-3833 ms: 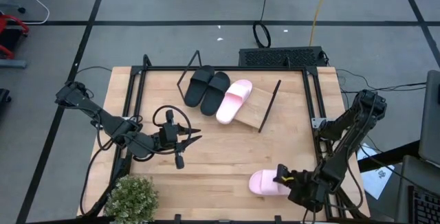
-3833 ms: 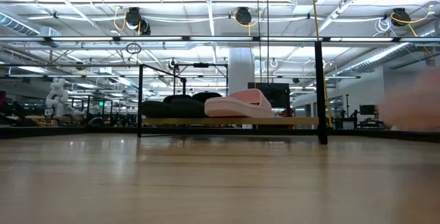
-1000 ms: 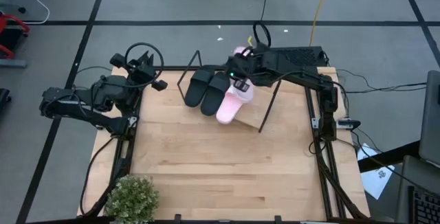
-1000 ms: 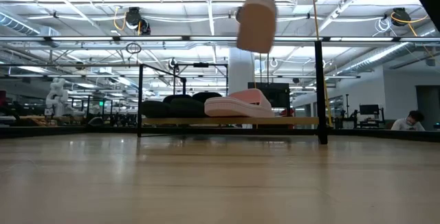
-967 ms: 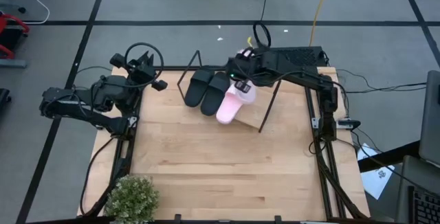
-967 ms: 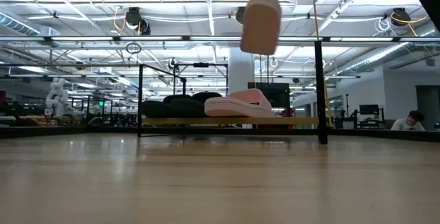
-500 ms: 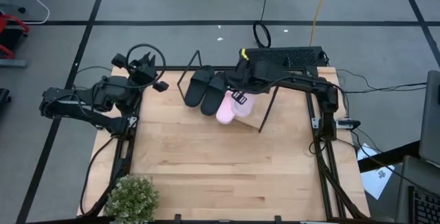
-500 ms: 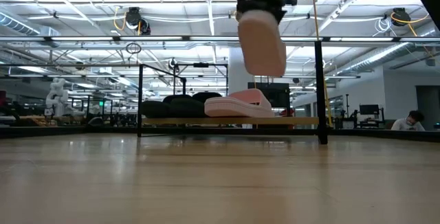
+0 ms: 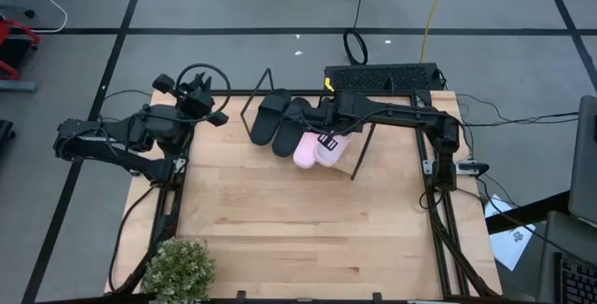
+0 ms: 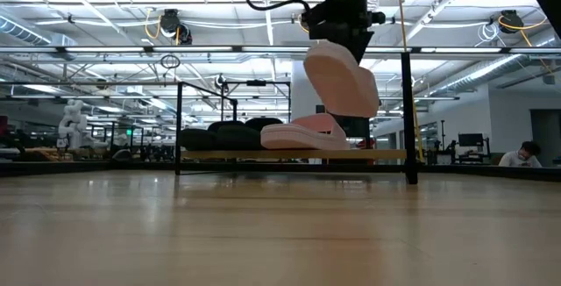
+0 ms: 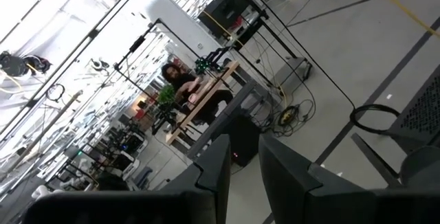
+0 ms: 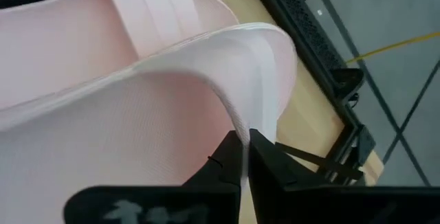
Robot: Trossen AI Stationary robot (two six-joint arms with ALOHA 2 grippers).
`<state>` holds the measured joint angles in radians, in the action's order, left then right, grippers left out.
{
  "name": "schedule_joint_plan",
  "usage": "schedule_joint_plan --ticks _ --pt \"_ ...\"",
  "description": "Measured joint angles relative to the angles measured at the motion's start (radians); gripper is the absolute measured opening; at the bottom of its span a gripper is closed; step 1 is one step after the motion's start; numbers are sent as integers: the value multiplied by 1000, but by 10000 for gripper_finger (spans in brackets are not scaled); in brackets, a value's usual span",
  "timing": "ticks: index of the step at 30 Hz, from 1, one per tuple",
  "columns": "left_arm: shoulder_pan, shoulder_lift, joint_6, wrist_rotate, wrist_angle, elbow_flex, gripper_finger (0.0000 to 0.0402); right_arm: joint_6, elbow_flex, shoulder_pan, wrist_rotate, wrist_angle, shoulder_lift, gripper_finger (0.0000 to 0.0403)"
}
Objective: Pick and place slides into the shelf
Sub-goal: Put the pink slides on the shelf
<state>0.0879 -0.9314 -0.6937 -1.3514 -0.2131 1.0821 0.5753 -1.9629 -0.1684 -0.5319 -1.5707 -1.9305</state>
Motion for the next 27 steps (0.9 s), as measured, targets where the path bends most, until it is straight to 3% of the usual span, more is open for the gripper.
schedule_joint_plan --ticks 27 --pt "0 0 3 0 -1 0 86 -87 47 3 64 -1 65 0"
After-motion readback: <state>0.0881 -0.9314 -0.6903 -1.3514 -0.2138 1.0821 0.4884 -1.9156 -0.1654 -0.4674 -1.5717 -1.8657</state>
